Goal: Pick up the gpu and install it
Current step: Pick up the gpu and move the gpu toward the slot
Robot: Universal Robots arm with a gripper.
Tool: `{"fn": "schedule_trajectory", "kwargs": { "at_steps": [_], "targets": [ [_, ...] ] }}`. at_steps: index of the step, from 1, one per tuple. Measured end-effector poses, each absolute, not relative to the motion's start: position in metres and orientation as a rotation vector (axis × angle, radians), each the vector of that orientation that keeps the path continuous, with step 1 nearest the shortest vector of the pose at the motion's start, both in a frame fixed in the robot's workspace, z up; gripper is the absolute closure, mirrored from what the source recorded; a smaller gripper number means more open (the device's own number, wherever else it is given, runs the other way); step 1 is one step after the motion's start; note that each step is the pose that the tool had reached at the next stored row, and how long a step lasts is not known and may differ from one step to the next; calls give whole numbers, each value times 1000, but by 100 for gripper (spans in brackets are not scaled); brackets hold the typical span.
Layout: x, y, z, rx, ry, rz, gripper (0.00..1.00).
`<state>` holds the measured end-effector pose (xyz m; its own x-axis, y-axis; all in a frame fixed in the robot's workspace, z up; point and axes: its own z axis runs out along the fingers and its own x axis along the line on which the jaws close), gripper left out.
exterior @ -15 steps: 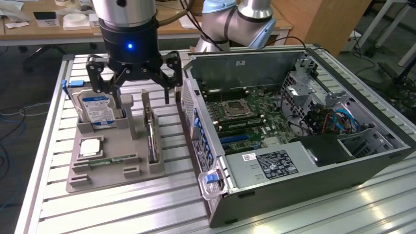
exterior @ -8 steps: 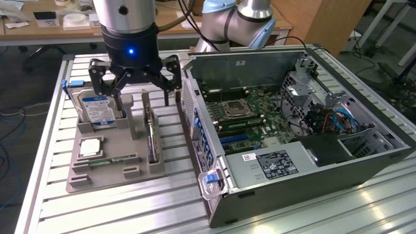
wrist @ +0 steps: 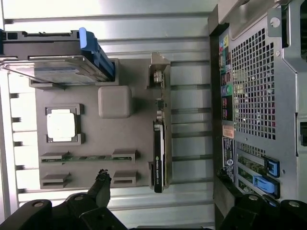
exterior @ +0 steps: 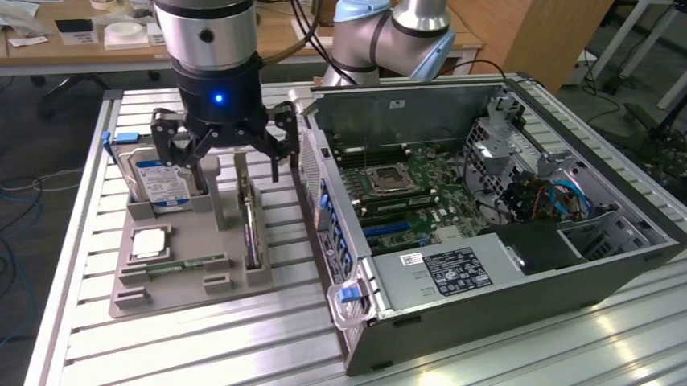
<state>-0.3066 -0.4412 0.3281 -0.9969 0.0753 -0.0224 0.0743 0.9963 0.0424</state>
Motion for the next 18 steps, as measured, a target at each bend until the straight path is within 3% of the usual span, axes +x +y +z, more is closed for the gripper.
{"fn": "schedule_trajectory", "kwargs": {
  "at_steps": [18],
  "targets": [
    [-307, -440, 298, 117, 3116, 65, 6]
  ]
}}
